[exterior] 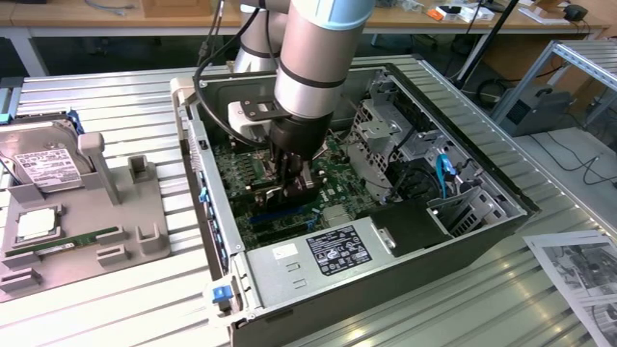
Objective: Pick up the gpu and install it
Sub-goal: 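Insert the gpu into the slot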
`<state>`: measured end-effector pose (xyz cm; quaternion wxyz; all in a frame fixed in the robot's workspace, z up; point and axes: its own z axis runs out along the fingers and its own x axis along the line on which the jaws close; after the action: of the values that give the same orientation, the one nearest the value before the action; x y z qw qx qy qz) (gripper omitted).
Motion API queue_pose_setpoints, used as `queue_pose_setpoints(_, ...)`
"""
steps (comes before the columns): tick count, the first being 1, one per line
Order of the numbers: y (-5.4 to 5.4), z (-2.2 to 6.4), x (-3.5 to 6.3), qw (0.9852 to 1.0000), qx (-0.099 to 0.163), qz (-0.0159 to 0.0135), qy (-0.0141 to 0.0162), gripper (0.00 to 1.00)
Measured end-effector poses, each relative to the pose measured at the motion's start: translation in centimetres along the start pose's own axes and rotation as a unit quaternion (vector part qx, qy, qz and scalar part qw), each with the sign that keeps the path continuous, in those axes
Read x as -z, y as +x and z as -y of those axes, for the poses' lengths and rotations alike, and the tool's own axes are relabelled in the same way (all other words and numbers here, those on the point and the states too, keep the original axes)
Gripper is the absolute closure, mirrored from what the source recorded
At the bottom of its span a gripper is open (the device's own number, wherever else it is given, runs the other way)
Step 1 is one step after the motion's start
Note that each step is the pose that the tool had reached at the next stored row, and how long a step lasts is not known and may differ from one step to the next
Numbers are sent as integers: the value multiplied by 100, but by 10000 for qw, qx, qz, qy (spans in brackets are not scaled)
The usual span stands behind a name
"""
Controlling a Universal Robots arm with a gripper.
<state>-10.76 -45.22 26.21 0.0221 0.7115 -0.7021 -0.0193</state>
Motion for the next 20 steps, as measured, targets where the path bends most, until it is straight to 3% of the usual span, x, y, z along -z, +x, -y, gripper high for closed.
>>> queue_pose_setpoints(20, 0, 1, -6, 10000, 0, 2, 2, 73)
